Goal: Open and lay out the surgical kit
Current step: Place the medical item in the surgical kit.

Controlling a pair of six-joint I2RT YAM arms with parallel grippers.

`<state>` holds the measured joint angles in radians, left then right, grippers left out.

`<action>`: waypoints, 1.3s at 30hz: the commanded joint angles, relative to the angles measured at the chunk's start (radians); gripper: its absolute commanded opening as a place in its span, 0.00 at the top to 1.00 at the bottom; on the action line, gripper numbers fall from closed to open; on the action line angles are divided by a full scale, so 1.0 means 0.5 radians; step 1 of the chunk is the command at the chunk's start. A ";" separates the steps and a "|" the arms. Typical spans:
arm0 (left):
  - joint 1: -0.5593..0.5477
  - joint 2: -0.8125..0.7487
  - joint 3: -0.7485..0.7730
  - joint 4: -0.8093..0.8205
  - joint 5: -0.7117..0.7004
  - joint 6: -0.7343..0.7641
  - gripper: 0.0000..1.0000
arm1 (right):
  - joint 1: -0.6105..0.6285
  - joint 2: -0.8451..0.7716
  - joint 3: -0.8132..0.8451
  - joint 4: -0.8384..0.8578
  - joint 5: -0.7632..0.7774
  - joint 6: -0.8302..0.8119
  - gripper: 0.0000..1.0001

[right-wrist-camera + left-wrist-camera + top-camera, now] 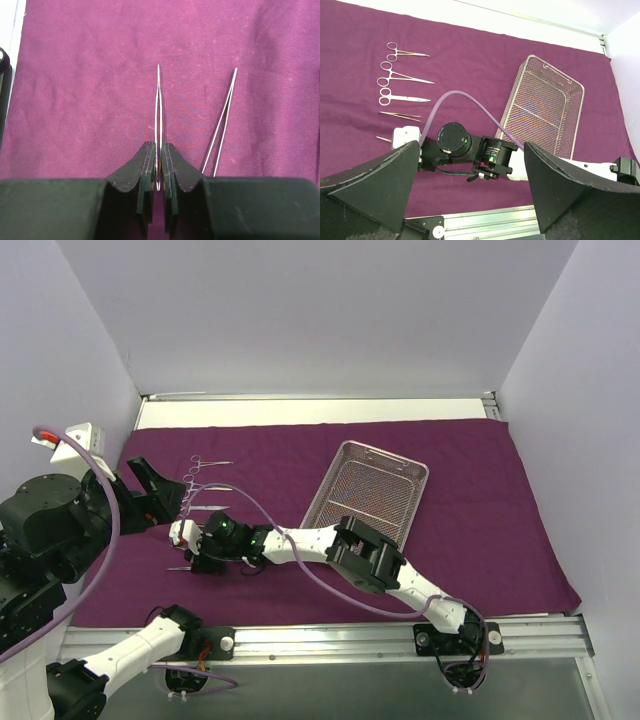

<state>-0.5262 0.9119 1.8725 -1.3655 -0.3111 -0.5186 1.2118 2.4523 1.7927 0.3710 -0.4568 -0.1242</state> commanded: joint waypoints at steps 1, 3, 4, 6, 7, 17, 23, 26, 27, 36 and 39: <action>0.006 -0.008 -0.002 -0.331 -0.007 0.016 0.06 | 0.012 -0.002 -0.017 0.059 0.012 0.024 0.95; 0.003 -0.008 -0.002 -0.328 -0.007 0.016 0.06 | 0.012 0.001 -0.024 0.056 0.006 0.021 0.94; 0.006 -0.008 -0.002 -0.328 -0.010 0.016 0.06 | 0.012 0.001 -0.027 0.056 0.009 0.021 0.93; 0.003 -0.008 -0.005 -0.328 -0.007 0.016 0.06 | 0.012 0.001 -0.033 0.056 0.009 0.021 0.91; 0.006 -0.011 -0.011 -0.325 -0.007 0.013 0.06 | 0.012 -0.002 -0.033 0.056 0.009 0.018 0.90; 0.003 -0.020 -0.060 -0.303 0.012 0.013 0.06 | 0.012 -0.005 -0.033 0.046 0.009 0.027 0.79; 0.006 -0.014 -0.066 -0.288 0.024 0.016 0.06 | 0.025 -0.024 -0.039 0.040 0.015 0.009 0.69; 0.003 -0.011 -0.066 -0.279 0.030 0.016 0.06 | 0.028 -0.039 -0.045 0.037 0.012 0.006 0.66; 0.003 -0.011 -0.066 -0.276 0.033 0.016 0.06 | 0.028 -0.039 -0.051 0.040 0.015 0.006 0.65; 0.003 -0.017 -0.097 -0.236 0.039 0.000 0.06 | 0.031 -0.180 -0.002 -0.009 0.051 0.021 0.57; 0.006 -0.032 -0.143 -0.199 0.027 -0.021 0.06 | 0.031 -0.238 -0.021 -0.015 0.113 0.083 0.53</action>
<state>-0.5262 0.9028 1.8153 -1.3655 -0.3012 -0.5198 1.2201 2.4401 1.7802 0.3740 -0.4435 -0.1028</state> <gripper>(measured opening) 0.938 0.459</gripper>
